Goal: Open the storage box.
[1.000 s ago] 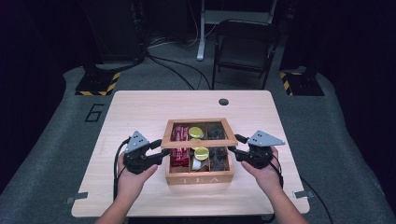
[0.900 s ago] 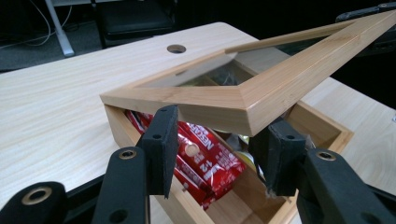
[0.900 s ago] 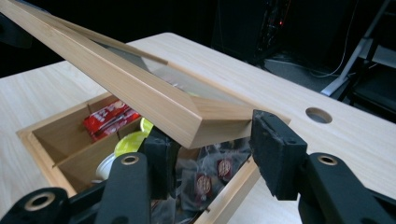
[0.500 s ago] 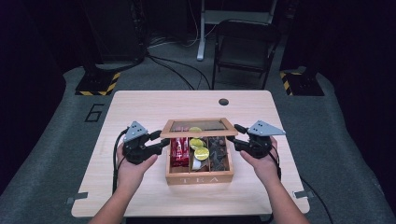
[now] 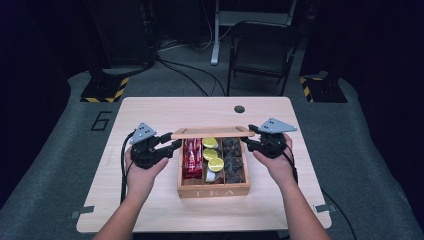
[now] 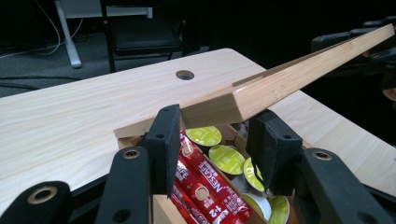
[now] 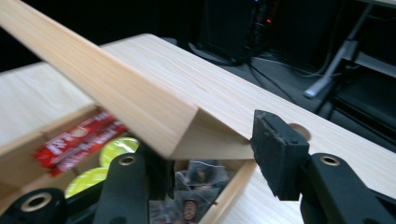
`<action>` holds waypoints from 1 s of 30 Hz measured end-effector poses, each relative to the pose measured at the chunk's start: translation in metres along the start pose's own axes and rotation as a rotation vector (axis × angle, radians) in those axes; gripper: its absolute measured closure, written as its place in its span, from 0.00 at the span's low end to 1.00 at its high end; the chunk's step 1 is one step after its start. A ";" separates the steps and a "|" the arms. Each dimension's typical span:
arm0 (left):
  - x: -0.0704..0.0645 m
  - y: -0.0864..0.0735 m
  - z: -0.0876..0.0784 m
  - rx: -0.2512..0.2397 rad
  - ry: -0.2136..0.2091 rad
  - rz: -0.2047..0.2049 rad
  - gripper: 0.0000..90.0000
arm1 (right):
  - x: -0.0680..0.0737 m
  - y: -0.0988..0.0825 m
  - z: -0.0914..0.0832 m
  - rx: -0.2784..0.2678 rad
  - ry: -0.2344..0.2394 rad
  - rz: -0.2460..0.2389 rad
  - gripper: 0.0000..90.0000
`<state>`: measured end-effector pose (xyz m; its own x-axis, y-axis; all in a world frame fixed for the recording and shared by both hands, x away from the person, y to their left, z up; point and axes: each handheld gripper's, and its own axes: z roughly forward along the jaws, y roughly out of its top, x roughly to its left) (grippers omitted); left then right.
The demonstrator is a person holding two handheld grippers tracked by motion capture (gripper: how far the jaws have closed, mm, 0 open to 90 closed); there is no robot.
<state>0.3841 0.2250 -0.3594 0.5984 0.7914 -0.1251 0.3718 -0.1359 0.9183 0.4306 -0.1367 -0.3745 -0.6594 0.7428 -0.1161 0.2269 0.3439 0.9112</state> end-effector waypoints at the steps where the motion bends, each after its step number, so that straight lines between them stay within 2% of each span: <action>1: 0.000 0.000 0.000 0.000 0.000 0.000 0.60 | 0.001 -0.001 0.002 0.009 -0.014 0.004 0.57; 3: 0.000 -0.001 0.001 0.000 0.002 0.007 0.61 | 0.001 -0.003 0.005 0.007 -0.015 0.007 0.58; 7: 0.001 -0.001 0.001 0.002 -0.001 0.005 0.61 | -0.004 -0.008 0.008 -0.007 -0.002 0.064 0.59; 13: 0.000 -0.002 0.002 0.007 0.008 0.017 0.60 | -0.003 -0.009 0.006 -0.015 -0.001 0.039 0.60; 14: 0.000 -0.002 0.002 0.009 0.010 0.018 0.60 | -0.005 -0.010 0.005 -0.014 0.011 0.032 0.60; 17: -0.001 -0.002 0.003 0.014 0.018 0.019 0.60 | -0.006 -0.012 0.003 -0.024 0.026 0.038 0.60; 18: -0.001 -0.002 0.004 0.012 0.021 0.018 0.60 | -0.006 -0.013 0.003 -0.030 0.030 0.056 0.60; 20: -0.001 -0.002 0.004 0.008 0.022 0.008 0.60 | -0.008 -0.014 0.003 -0.046 0.044 0.057 0.61; 26: -0.002 -0.006 0.002 -0.014 0.030 0.002 0.59 | -0.009 -0.014 0.002 -0.045 0.047 0.070 0.61; 29: -0.001 -0.011 0.000 -0.036 0.044 -0.026 0.58 | -0.009 -0.014 0.003 -0.045 0.047 0.078 0.61; 30: 0.000 -0.018 -0.002 -0.043 0.052 -0.049 0.58 | -0.009 -0.014 0.003 -0.046 0.044 0.089 0.60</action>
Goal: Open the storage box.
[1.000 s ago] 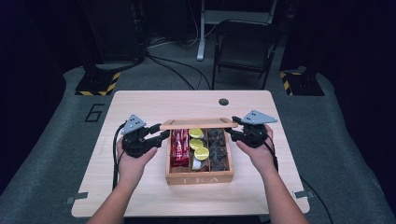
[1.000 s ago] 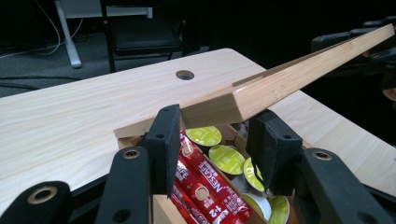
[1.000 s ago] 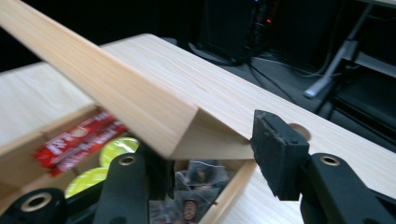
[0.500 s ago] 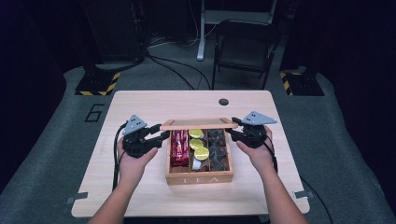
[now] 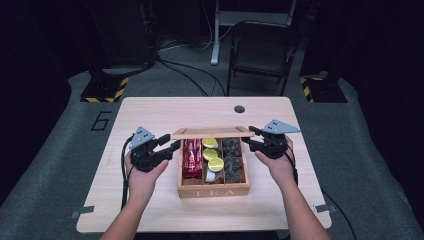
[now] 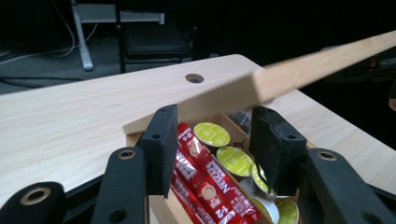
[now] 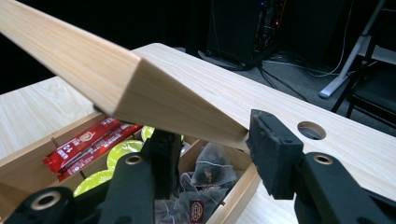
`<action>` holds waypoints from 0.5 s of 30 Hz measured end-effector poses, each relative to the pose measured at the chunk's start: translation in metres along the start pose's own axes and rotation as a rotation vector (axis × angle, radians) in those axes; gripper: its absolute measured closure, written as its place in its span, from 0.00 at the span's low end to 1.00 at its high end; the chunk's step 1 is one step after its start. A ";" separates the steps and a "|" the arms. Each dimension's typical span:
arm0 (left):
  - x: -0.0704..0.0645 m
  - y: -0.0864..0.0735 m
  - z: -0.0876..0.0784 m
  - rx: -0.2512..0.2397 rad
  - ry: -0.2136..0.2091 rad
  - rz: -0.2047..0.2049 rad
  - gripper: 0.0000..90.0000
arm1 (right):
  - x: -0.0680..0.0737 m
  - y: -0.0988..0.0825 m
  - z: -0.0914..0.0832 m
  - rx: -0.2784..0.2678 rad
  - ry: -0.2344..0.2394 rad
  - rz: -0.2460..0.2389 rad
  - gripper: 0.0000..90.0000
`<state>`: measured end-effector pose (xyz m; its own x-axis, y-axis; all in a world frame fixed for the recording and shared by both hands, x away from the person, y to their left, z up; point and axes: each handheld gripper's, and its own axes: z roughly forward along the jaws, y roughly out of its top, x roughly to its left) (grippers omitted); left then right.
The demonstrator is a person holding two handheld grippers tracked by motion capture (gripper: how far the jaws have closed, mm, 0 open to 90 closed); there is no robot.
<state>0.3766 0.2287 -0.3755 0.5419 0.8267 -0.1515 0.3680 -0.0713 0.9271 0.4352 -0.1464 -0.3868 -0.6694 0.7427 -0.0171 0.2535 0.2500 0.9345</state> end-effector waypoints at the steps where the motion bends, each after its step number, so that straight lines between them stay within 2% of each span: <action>1: 0.000 0.000 0.000 0.000 0.000 0.000 0.57 | 0.000 0.000 0.000 0.000 0.000 0.000 0.60; 2: 0.002 -0.009 -0.001 0.000 0.005 -0.022 0.57 | -0.001 0.000 0.000 -0.001 0.004 -0.001 0.60; 3: 0.002 -0.009 -0.001 0.000 0.005 -0.022 0.58 | -0.001 0.000 0.000 -0.001 0.004 -0.001 0.60; 6: 0.005 -0.027 0.002 0.021 0.011 -0.057 0.58 | -0.001 0.001 0.001 -0.003 -0.004 0.011 0.61; 10: 0.005 -0.040 0.007 0.045 0.022 -0.089 0.59 | -0.001 0.001 0.001 -0.003 -0.004 0.014 0.61; 15: 0.001 -0.049 0.018 0.087 0.050 -0.054 0.60 | 0.000 0.001 0.001 -0.004 -0.006 0.014 0.61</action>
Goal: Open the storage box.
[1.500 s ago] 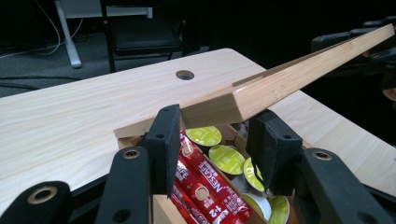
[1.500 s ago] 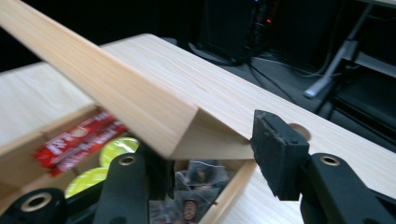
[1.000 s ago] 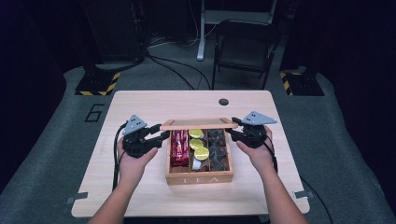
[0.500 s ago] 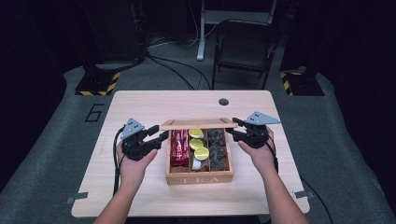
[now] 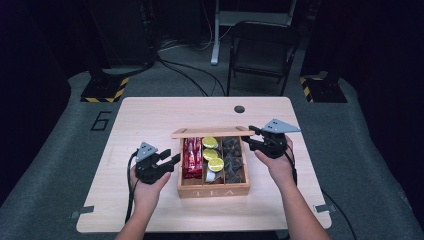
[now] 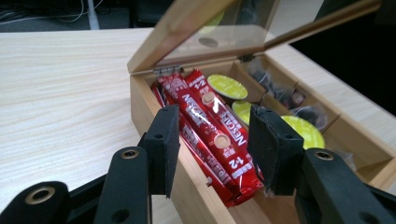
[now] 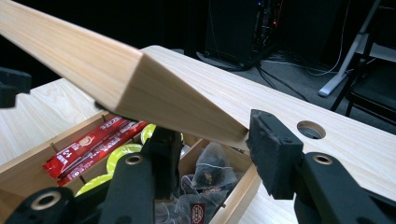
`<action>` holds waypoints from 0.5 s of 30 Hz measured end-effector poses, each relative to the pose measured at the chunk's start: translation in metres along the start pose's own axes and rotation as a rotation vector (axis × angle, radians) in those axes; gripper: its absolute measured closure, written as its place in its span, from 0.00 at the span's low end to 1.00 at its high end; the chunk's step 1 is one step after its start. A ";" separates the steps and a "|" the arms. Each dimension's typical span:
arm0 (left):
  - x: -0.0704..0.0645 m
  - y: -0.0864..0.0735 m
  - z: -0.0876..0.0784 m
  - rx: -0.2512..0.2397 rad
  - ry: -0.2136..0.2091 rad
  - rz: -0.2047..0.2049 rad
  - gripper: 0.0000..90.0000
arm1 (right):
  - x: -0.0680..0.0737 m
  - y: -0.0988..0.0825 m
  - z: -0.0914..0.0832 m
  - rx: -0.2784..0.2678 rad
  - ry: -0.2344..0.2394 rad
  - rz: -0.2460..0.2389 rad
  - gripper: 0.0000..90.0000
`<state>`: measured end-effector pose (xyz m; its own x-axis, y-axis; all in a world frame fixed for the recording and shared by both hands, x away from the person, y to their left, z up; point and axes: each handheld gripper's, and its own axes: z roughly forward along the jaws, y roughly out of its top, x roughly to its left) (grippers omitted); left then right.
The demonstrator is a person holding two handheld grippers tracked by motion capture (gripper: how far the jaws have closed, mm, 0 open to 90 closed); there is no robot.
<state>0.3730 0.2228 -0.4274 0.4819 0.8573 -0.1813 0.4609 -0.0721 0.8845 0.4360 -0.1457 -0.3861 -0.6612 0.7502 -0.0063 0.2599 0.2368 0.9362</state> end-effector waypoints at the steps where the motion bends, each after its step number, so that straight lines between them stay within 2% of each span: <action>1: -0.001 -0.001 0.002 0.007 0.001 0.004 0.60 | 0.000 0.000 0.000 0.000 0.001 -0.002 0.61; 7: -0.011 -0.004 0.019 0.019 0.016 0.017 0.59 | 0.001 -0.001 0.000 0.005 0.002 -0.009 0.61; 8: -0.013 -0.005 0.023 0.019 0.021 0.010 0.59 | 0.001 -0.001 -0.001 0.006 0.000 -0.008 0.61; 9: -0.012 -0.005 0.025 0.038 0.018 0.029 0.59 | 0.001 -0.001 -0.001 0.008 0.001 -0.010 0.61; 15: -0.013 -0.007 0.041 0.063 0.041 0.023 0.59 | 0.002 -0.002 -0.001 0.007 0.001 -0.007 0.61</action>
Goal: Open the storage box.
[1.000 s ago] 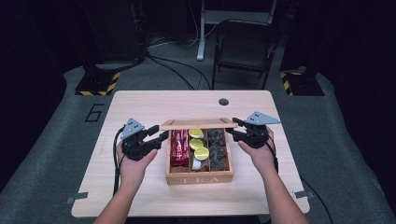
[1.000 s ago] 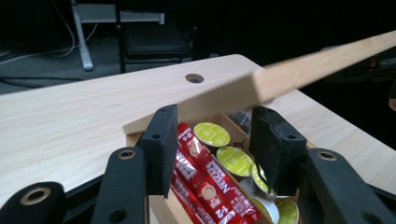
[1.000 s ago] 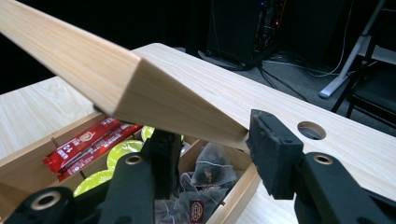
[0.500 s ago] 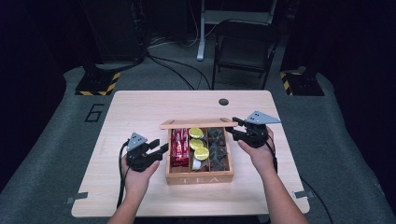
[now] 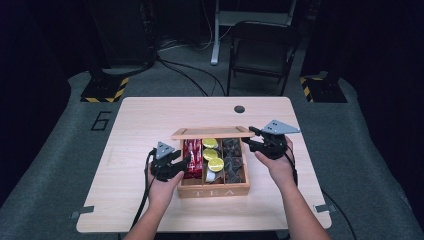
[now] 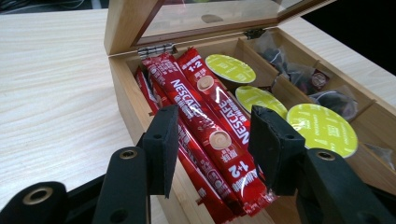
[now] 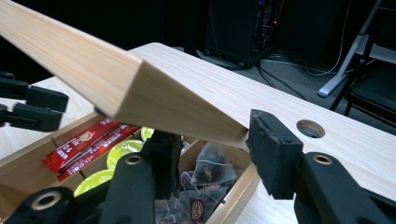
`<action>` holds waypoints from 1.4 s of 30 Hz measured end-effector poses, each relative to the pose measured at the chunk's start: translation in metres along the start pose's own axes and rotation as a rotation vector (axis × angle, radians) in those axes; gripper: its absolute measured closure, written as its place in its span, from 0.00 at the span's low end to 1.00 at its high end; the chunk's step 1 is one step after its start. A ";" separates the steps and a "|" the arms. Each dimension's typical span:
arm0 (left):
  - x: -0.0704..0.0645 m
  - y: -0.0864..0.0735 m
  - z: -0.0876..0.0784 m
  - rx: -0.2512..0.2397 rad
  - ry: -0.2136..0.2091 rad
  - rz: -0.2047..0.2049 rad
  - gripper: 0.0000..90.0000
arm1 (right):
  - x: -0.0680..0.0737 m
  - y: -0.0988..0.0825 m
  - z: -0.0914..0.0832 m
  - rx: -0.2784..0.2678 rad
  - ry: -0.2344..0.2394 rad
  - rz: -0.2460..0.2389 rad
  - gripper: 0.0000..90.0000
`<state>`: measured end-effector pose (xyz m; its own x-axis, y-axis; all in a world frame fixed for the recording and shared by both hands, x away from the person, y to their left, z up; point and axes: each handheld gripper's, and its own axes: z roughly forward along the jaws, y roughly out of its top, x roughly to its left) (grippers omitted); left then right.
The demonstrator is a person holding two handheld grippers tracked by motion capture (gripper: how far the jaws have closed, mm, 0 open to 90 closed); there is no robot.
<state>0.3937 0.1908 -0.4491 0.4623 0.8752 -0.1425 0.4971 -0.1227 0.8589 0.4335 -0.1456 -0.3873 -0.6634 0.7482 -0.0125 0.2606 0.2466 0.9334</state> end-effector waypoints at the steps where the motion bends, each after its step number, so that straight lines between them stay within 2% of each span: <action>1: 0.000 0.000 0.002 0.004 0.003 -0.005 0.59 | 0.000 0.000 0.000 0.000 0.001 0.001 0.61; 3: 0.000 0.001 0.004 0.009 0.004 0.001 0.59 | 0.000 0.000 0.000 -0.003 0.001 -0.001 0.61; 6: -0.001 0.001 0.008 0.011 0.012 -0.013 0.58 | -0.001 0.000 0.000 -0.004 0.002 -0.001 0.61; 11: -0.001 0.000 0.012 0.015 0.039 -0.010 0.56 | -0.001 0.000 0.000 -0.004 0.003 -0.001 0.61; 12: -0.002 0.000 0.014 0.000 0.050 -0.032 0.56 | -0.001 0.000 0.000 -0.005 0.004 -0.006 0.61; 14: -0.002 0.000 0.015 -0.001 0.053 -0.034 0.56 | -0.001 0.000 0.000 -0.005 0.004 -0.005 0.61; 16: -0.003 0.000 0.018 0.013 0.070 -0.013 0.55 | -0.001 -0.001 0.000 -0.005 0.003 -0.005 0.61; 17: -0.004 0.000 0.021 0.004 0.064 -0.021 0.55 | -0.001 -0.001 0.000 -0.004 0.002 -0.005 0.61; 23: -0.010 0.001 0.028 0.021 0.072 -0.001 0.55 | 0.000 -0.001 0.000 -0.002 0.004 -0.006 0.61; 26: -0.013 0.001 0.032 0.048 0.081 0.037 0.55 | 0.000 -0.001 -0.001 -0.002 0.005 -0.006 0.61; 31: -0.015 -0.001 0.038 0.073 0.086 0.036 0.53 | 0.000 -0.001 -0.001 -0.001 0.008 -0.003 0.61; 33: -0.016 -0.001 0.039 0.085 0.092 0.069 0.53 | 0.000 -0.001 -0.001 -0.001 0.008 -0.003 0.61; 42: -0.017 -0.002 0.039 0.118 0.107 0.087 0.64 | 0.000 -0.001 -0.001 -0.002 0.007 -0.007 0.61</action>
<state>0.4138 0.1577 -0.4679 0.4291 0.9032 -0.0117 0.5444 -0.2483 0.8012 0.4322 -0.1469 -0.3881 -0.6699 0.7423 -0.0166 0.2544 0.2505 0.9341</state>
